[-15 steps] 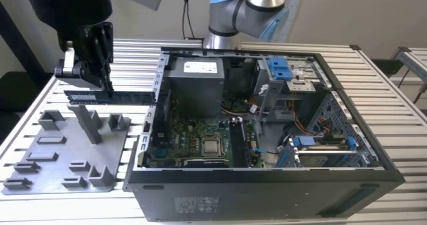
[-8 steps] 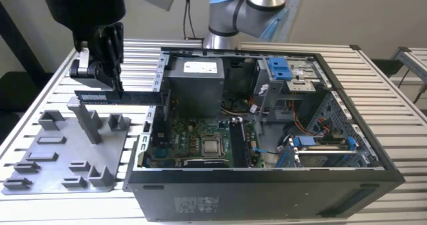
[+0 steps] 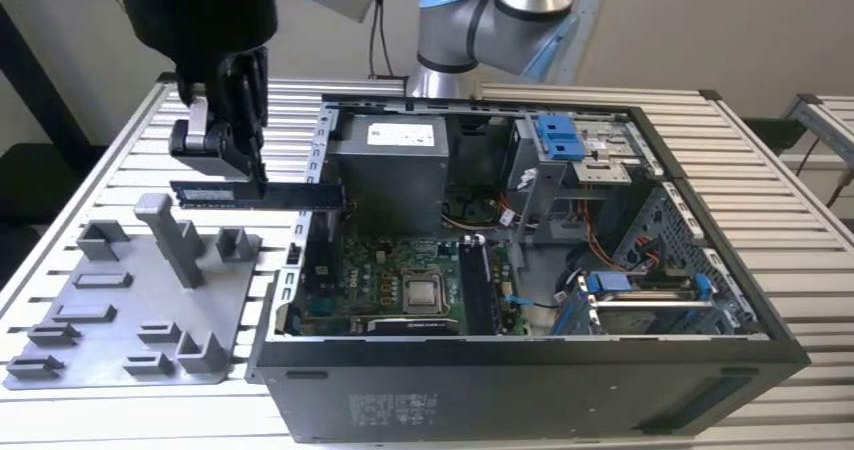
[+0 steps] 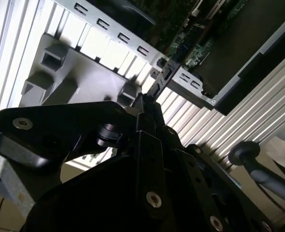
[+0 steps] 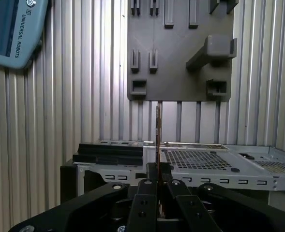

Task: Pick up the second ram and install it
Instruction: 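Pick up the second ram and move it above second insertion slot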

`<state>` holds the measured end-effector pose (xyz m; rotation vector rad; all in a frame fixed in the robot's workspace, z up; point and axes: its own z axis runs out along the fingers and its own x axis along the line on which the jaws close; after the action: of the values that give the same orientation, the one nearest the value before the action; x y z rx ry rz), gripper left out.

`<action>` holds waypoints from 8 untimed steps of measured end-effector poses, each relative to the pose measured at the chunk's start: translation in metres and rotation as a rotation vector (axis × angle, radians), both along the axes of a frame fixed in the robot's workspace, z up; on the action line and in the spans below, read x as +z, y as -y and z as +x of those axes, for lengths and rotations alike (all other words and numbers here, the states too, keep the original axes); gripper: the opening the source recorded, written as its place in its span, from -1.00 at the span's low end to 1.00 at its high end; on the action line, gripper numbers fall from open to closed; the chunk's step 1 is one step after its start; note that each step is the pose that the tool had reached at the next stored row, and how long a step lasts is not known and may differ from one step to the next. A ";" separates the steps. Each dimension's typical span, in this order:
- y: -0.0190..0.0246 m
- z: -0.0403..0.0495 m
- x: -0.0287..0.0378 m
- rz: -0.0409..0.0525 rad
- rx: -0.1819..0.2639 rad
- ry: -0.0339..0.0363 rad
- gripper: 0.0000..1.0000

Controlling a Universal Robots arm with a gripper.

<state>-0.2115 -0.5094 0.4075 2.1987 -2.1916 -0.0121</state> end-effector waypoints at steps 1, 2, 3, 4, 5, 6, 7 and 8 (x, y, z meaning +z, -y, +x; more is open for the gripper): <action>0.0000 0.0024 0.0000 0.0000 0.000 -0.0001 -0.73; 0.0000 0.0047 0.0000 0.0000 0.000 -0.0003 -0.73; 0.0000 0.0072 0.0000 0.0001 0.000 -0.0005 -0.73; 0.0000 0.0096 0.0000 0.0001 0.000 -0.0007 -0.73; 0.0000 0.0122 0.0000 0.0000 0.000 -0.0009 -0.73; 0.0000 0.0148 0.0000 0.0000 0.000 -0.0011 -0.73; 0.0000 0.0174 0.0000 0.0000 0.000 -0.0013 -0.73; 0.0000 0.0199 0.0000 0.0001 0.000 -0.0016 -0.73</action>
<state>-0.1916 -0.5093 0.4075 2.1979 -2.1908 -0.0138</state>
